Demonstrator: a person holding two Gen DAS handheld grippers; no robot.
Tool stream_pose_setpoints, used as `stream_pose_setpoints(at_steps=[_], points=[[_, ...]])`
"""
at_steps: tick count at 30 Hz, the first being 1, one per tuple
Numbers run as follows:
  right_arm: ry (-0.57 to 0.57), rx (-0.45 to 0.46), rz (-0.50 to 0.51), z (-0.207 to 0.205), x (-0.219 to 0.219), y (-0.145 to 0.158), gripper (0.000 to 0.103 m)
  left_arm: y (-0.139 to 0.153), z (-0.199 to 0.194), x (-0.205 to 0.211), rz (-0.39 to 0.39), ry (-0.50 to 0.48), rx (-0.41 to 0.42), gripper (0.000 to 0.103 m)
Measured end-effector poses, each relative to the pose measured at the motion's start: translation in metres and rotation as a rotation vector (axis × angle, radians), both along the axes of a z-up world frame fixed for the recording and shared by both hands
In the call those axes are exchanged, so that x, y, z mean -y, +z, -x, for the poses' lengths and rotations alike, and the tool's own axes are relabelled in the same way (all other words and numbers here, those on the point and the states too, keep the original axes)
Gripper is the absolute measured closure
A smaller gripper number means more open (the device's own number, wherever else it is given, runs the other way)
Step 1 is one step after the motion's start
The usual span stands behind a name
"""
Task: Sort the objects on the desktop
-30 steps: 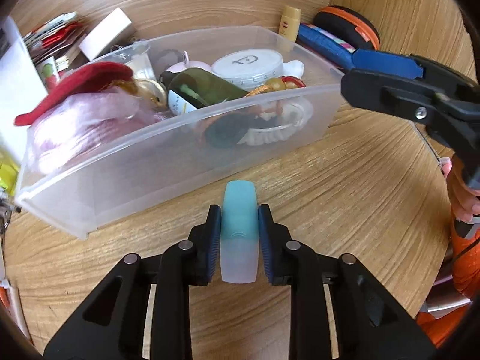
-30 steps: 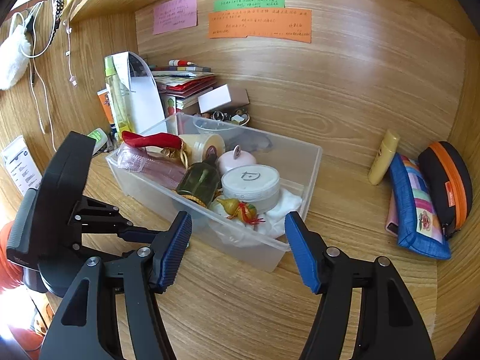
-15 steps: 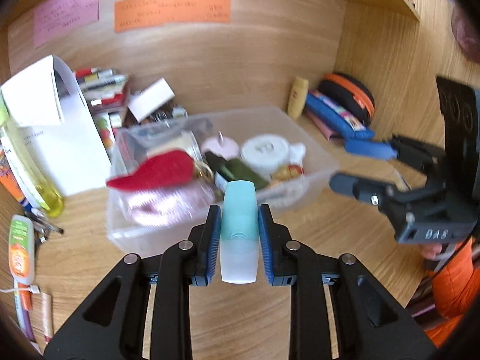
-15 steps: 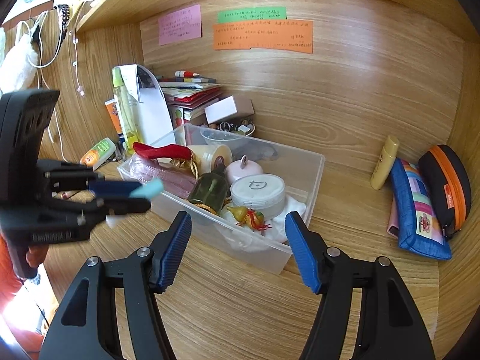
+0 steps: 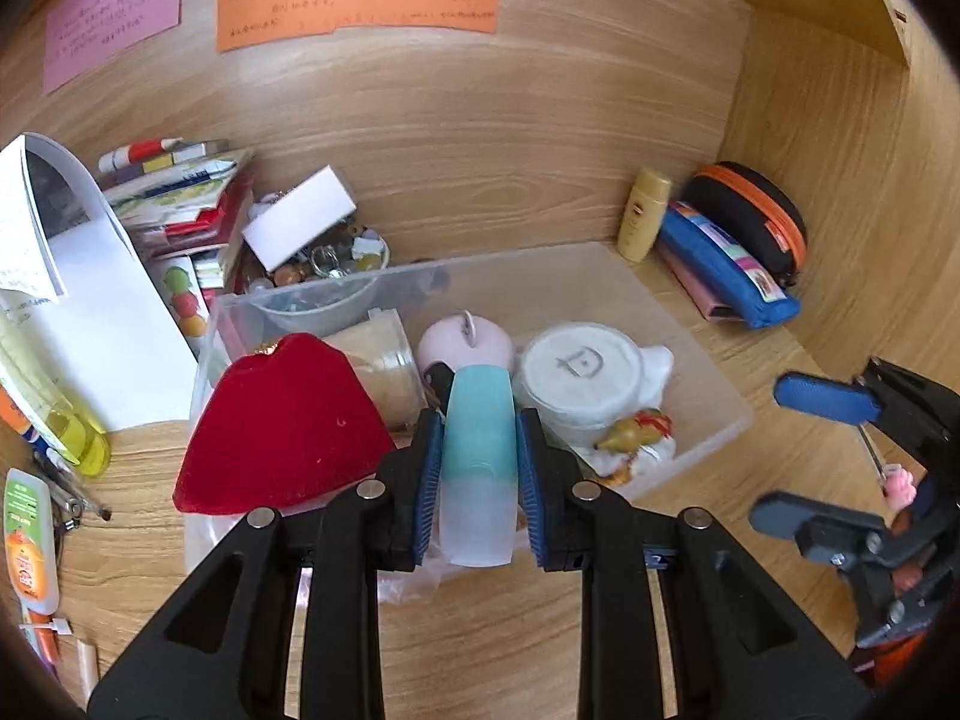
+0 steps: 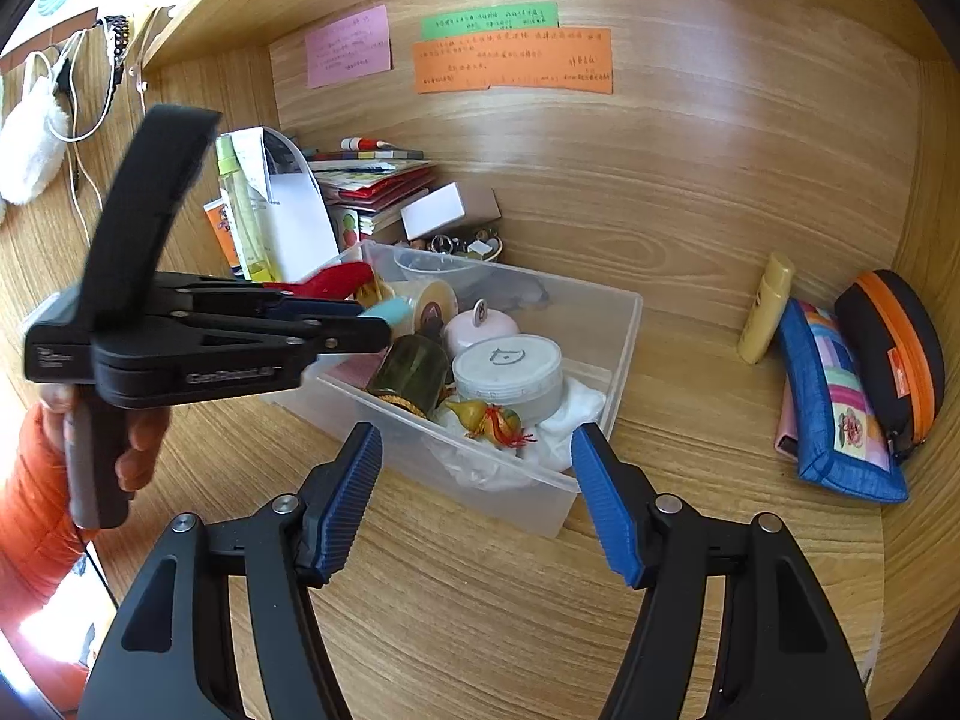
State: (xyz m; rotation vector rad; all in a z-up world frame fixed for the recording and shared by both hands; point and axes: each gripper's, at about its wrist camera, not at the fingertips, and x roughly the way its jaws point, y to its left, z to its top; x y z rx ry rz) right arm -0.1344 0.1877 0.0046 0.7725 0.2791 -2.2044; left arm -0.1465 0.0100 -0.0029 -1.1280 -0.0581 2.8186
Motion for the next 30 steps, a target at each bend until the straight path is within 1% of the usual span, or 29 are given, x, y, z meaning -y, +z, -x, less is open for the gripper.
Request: stream_pose_setpoints(at_steps=[3,5,7,12,14,16,18,20,21,22,23,25,27,29,30], points=[[0.001,0.003,-0.007,0.001,0.002,-0.002,0.041,0.000,-0.002,0.000,0.005,0.005,-0.006,0.078],[0.002,0.005,-0.007,0.002,0.002,-0.003,0.041,0.001,-0.005,-0.001,0.009,0.003,-0.006,0.076],[0.002,0.006,-0.005,0.003,0.003,-0.003,0.041,0.004,-0.009,-0.001,0.007,0.001,-0.013,0.067],[-0.001,0.005,-0.003,0.003,0.004,-0.002,0.040,0.018,-0.025,-0.001,-0.007,0.002,-0.050,0.065],[-0.002,0.001,-0.006,0.003,0.004,-0.002,0.040,0.024,-0.032,-0.001,-0.016,-0.004,-0.065,0.061],[-0.005,-0.005,-0.009,0.001,0.005,-0.001,0.040,0.028,-0.038,0.000,-0.023,-0.001,-0.081,0.051],[-0.006,-0.012,-0.009,-0.001,0.005,0.001,0.040,0.033,-0.046,0.001,-0.023,0.009,-0.103,0.045],[-0.004,-0.016,-0.006,-0.004,0.004,0.004,0.039,0.036,-0.053,0.002,-0.016,0.021,-0.123,0.045],[-0.004,-0.021,-0.004,-0.006,0.004,0.005,0.036,0.038,-0.056,0.003,-0.016,0.025,-0.129,0.044],[-0.008,-0.028,-0.001,-0.008,0.004,0.007,0.029,0.038,-0.059,0.004,-0.018,0.029,-0.133,0.043],[-0.012,-0.035,0.002,-0.010,0.004,0.008,0.027,0.039,-0.063,0.006,-0.019,0.034,-0.136,0.042],[-0.013,-0.052,0.013,-0.015,0.003,0.012,0.025,0.039,-0.069,0.008,-0.017,0.053,-0.146,0.026],[-0.011,-0.058,0.021,-0.020,0.003,0.015,0.024,0.039,-0.078,0.011,-0.003,0.089,-0.171,0.023],[-0.025,-0.074,0.022,-0.025,0.002,0.018,0.019,0.038,-0.086,0.012,0.018,0.119,-0.187,0.019],[-0.034,-0.080,0.021,-0.027,0.002,0.018,0.018,0.037,-0.089,0.013,0.027,0.130,-0.194,0.015]])
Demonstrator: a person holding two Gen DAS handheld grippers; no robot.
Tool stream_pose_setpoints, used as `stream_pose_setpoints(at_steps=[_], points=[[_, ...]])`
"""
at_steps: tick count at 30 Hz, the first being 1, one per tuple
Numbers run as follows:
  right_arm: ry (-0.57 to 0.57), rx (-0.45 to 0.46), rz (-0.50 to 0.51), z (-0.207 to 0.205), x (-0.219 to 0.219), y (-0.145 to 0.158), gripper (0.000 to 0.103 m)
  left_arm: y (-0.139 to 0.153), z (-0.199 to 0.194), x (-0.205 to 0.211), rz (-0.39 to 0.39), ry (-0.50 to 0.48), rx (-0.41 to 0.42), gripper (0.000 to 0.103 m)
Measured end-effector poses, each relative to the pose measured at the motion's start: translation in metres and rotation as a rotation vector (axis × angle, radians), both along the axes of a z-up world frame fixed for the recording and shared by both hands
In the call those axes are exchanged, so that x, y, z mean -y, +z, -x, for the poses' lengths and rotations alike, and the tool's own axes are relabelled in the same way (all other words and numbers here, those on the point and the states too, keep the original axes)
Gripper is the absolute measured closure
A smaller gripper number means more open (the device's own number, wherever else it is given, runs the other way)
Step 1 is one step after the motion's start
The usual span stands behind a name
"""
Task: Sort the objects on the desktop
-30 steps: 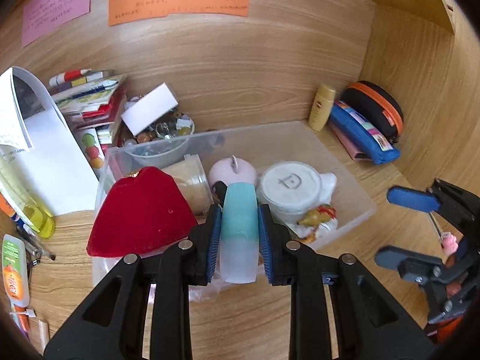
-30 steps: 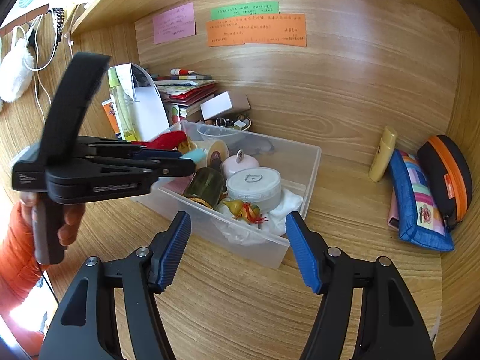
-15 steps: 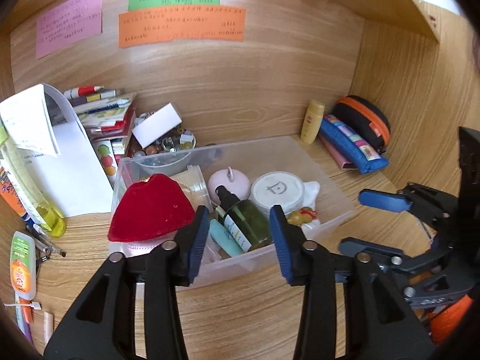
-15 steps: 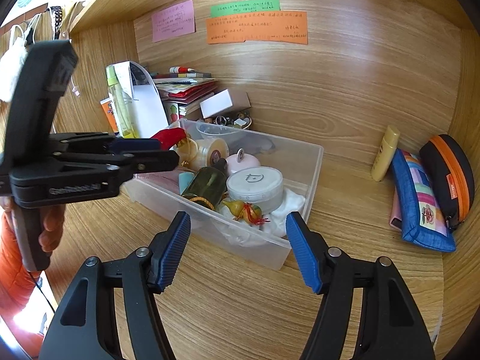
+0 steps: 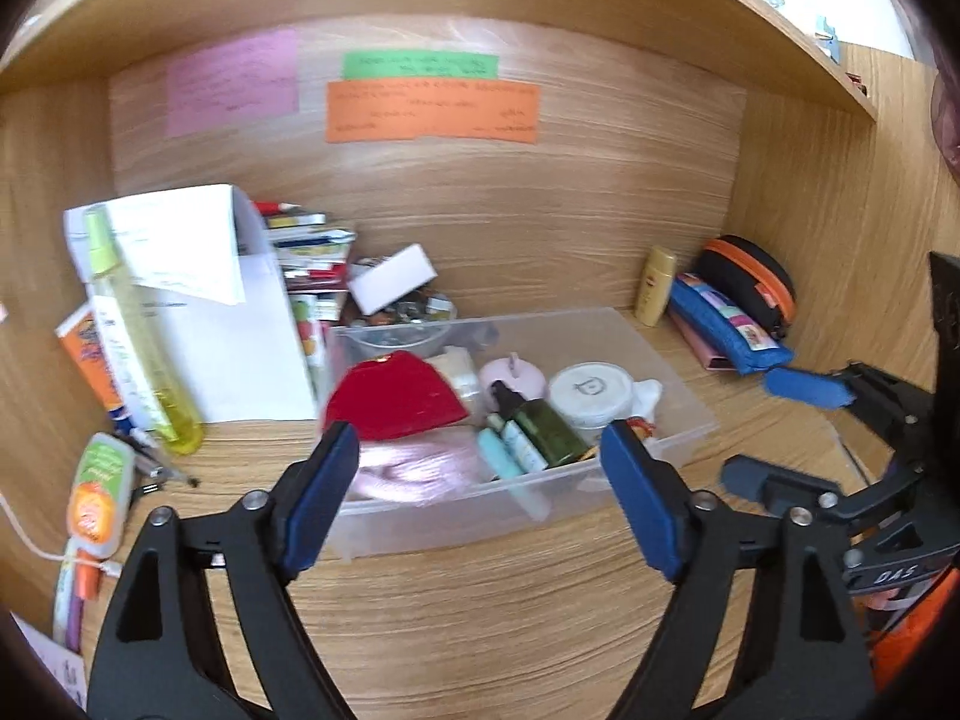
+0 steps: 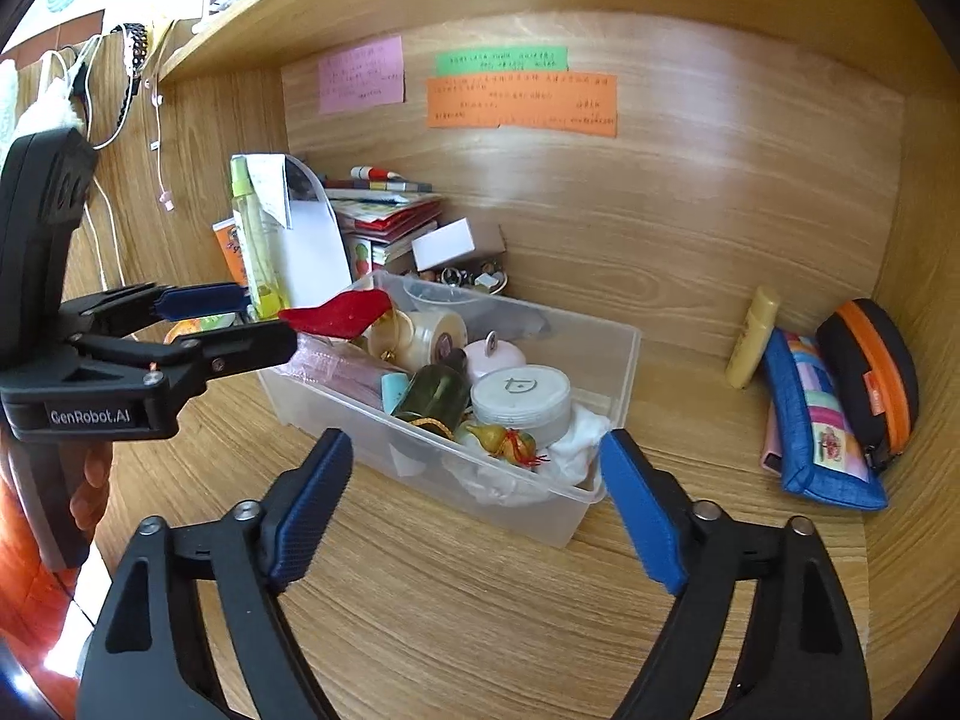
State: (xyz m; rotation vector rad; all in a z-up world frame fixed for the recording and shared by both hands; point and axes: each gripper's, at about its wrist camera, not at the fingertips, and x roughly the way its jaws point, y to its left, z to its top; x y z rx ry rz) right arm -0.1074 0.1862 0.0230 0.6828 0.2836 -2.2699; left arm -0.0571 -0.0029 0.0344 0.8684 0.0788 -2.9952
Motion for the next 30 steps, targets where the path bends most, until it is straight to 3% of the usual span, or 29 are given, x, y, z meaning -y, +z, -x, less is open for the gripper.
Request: stream_pose_setpoints(at_steps=[2,15,20,23,30], points=[[-0.018,-0.009,0.004,-0.004,-0.002,0.001,0.017,-0.003,-0.005,0.001,0.010,0.017,-0.005,0.006],[-0.093,-0.043,0.021,-0.032,-0.015,0.000,0.015,-0.029,-0.022,0.000,-0.044,0.045,0.041,0.006],[-0.106,-0.053,0.035,-0.042,-0.021,-0.001,0.013,-0.028,-0.029,-0.008,-0.039,0.030,0.025,0.006],[-0.121,-0.057,0.047,-0.043,-0.023,-0.001,0.004,-0.029,-0.028,-0.012,-0.032,0.020,0.032,0.006],[-0.127,-0.065,0.054,-0.044,-0.026,0.001,0.004,-0.032,-0.030,-0.018,-0.010,0.034,0.028,0.006]])
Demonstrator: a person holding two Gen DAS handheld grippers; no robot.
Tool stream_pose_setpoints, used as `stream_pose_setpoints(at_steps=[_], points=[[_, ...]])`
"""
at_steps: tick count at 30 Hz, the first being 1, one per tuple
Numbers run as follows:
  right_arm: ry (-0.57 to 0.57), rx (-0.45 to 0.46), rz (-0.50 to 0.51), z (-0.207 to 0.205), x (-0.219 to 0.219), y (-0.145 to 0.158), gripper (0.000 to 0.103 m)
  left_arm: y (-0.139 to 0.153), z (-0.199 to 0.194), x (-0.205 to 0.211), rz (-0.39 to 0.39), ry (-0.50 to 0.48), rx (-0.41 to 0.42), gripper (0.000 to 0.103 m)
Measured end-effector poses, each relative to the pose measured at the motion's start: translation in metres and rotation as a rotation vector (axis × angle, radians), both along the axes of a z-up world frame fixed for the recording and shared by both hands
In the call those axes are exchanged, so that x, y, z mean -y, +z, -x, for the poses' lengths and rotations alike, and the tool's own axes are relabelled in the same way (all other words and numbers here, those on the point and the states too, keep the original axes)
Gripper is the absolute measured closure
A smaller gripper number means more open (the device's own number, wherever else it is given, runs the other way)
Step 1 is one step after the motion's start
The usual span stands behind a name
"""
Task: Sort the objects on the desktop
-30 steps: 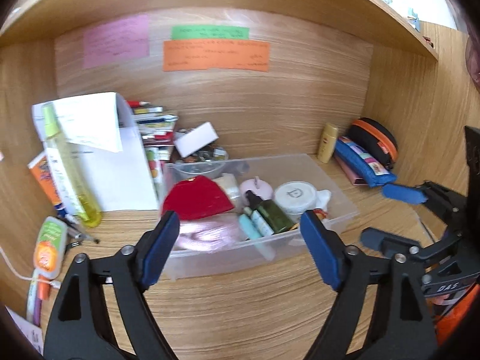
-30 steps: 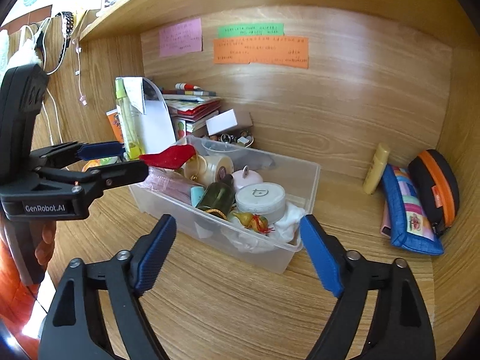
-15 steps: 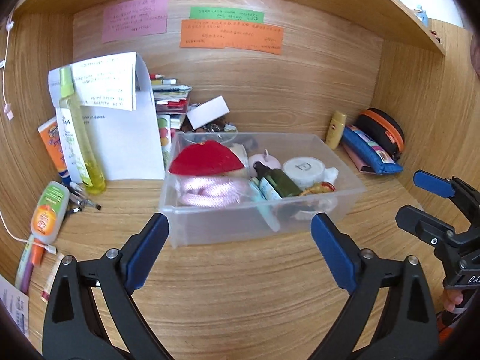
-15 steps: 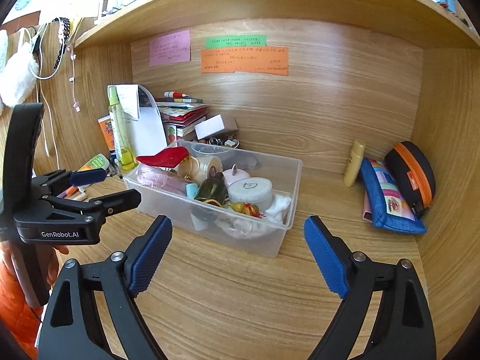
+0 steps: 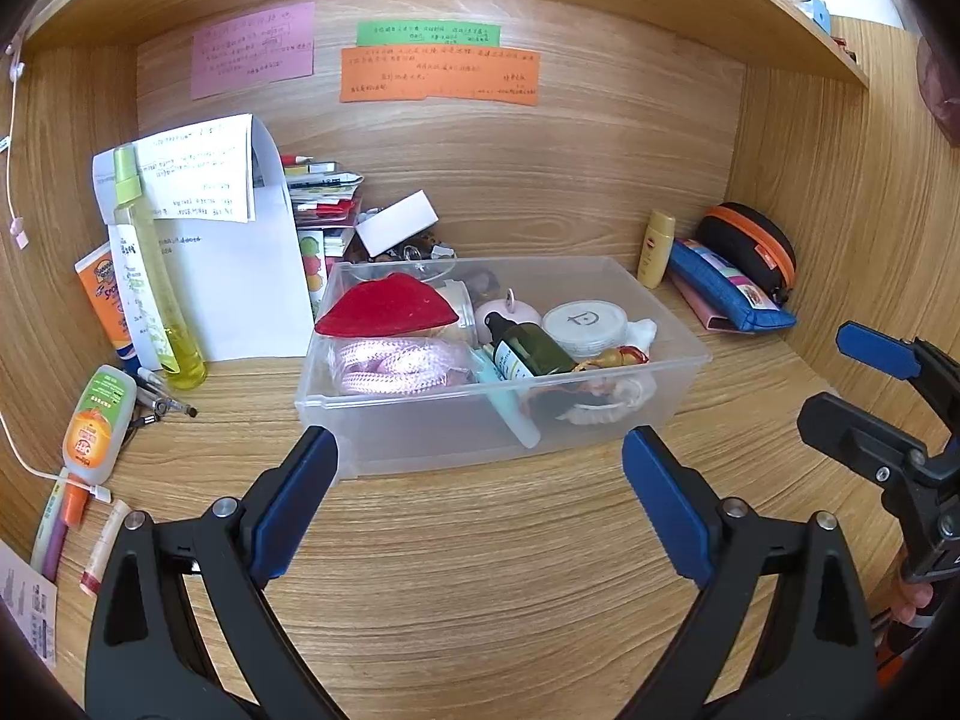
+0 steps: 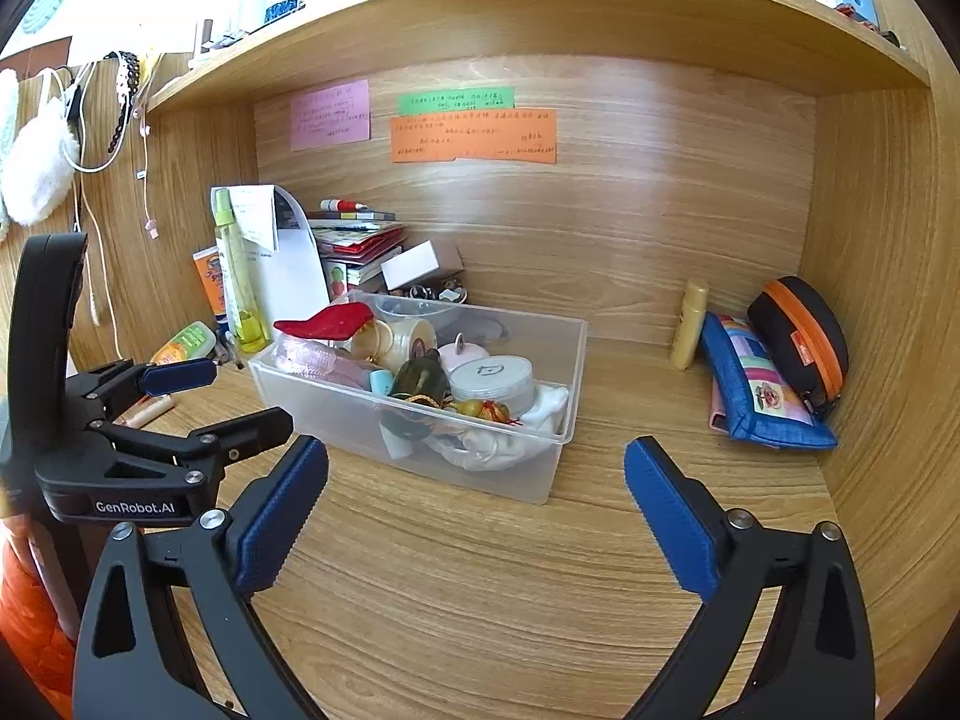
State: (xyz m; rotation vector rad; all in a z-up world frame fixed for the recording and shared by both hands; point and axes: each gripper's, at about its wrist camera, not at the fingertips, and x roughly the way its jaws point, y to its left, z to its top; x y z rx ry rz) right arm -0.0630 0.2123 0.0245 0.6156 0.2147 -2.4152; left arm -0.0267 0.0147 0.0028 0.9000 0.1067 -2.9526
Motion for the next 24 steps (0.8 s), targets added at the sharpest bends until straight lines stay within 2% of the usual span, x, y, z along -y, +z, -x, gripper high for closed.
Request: stream_pose_setpoints(at_steps=[24], points=[[-0.010,0.036,0.000,0.0043,-0.0006,-0.0080,0.004,-0.0009,-0.0025,-0.0064,0.024,0.021,-0.024,0.005]])
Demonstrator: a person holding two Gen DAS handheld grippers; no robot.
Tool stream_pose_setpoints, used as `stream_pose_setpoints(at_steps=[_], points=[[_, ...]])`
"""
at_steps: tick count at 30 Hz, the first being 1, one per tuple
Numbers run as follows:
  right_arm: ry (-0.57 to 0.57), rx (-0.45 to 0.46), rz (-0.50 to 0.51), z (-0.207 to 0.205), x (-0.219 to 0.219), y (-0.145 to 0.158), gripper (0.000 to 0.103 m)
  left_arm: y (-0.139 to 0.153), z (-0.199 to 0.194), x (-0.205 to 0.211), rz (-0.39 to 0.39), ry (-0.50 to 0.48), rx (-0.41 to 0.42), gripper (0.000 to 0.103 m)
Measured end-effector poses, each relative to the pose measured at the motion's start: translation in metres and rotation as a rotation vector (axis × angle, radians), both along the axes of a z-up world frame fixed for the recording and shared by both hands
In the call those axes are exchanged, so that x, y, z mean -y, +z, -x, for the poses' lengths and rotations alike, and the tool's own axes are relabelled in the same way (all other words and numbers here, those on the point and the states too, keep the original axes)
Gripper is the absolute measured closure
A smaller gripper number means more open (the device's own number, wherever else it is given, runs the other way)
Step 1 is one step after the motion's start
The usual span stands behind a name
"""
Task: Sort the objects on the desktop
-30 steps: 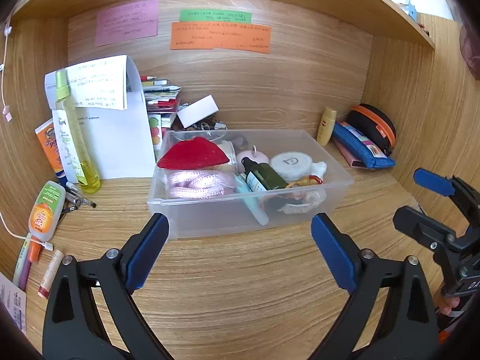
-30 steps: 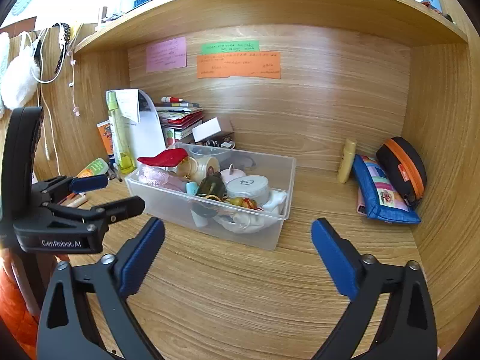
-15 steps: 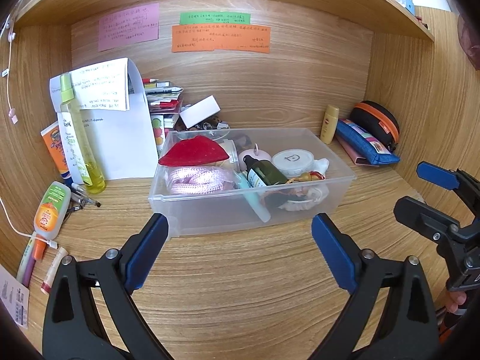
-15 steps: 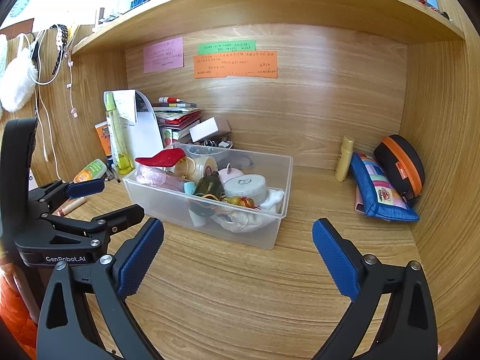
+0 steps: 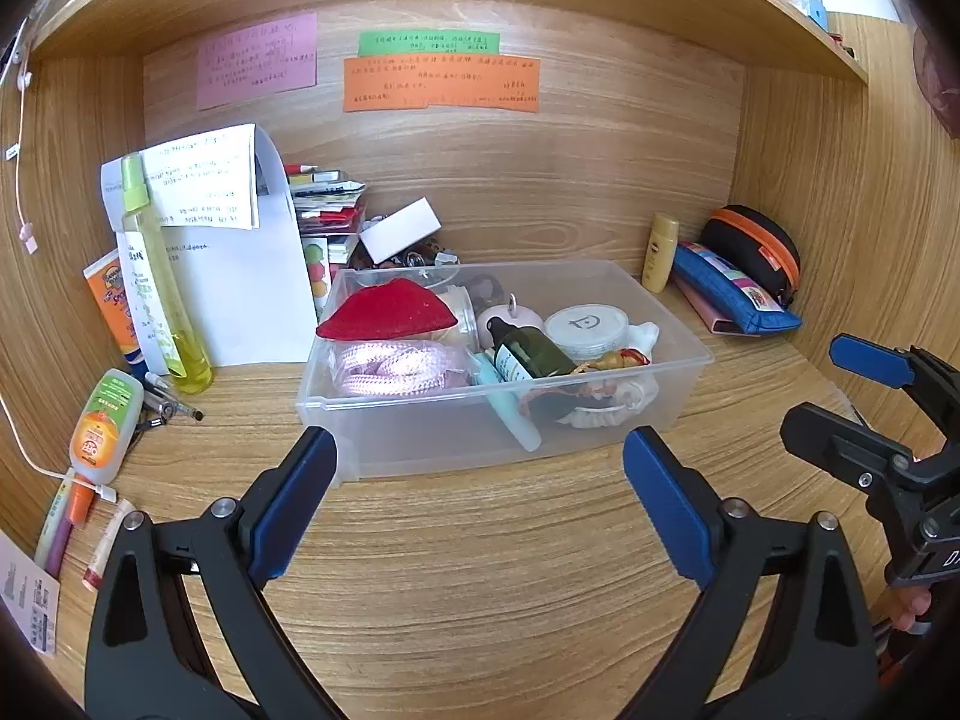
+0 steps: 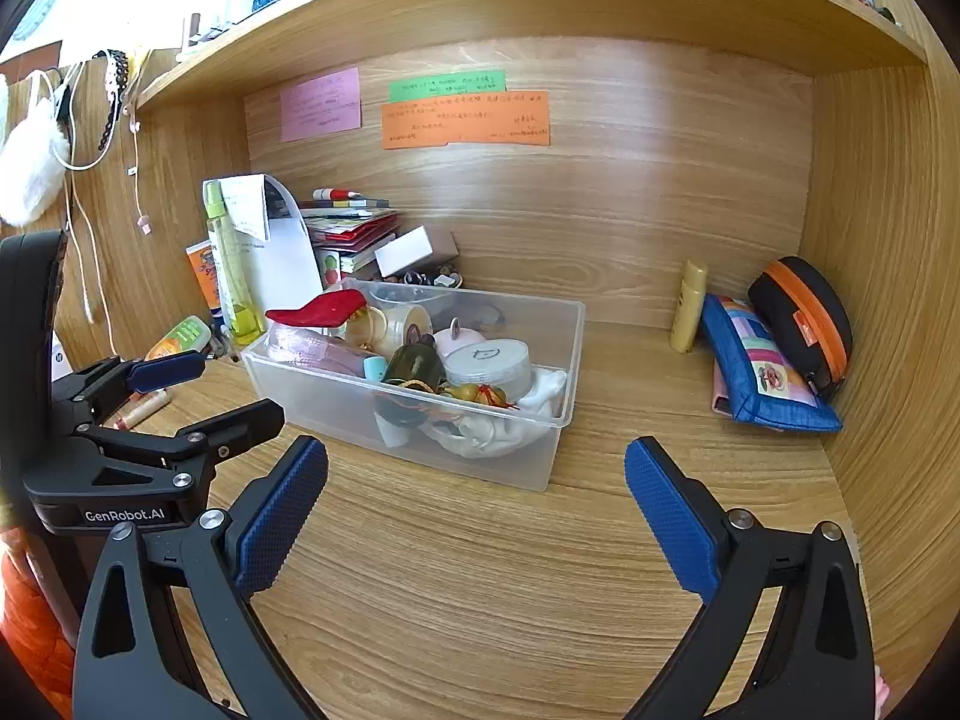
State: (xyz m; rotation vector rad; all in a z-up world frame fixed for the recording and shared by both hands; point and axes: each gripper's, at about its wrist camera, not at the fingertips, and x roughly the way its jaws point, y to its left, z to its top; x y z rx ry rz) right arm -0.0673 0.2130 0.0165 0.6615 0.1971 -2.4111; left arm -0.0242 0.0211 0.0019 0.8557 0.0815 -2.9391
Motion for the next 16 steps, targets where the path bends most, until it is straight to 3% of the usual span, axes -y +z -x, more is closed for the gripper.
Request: stream_pose_setpoints(at_steps=[16], points=[[0.001,0.013,0.013,0.0016,-0.0015,0.0010,0.004,0.0017,-0.0004,0.0001,-0.012,0.023,0.001,0.005]])
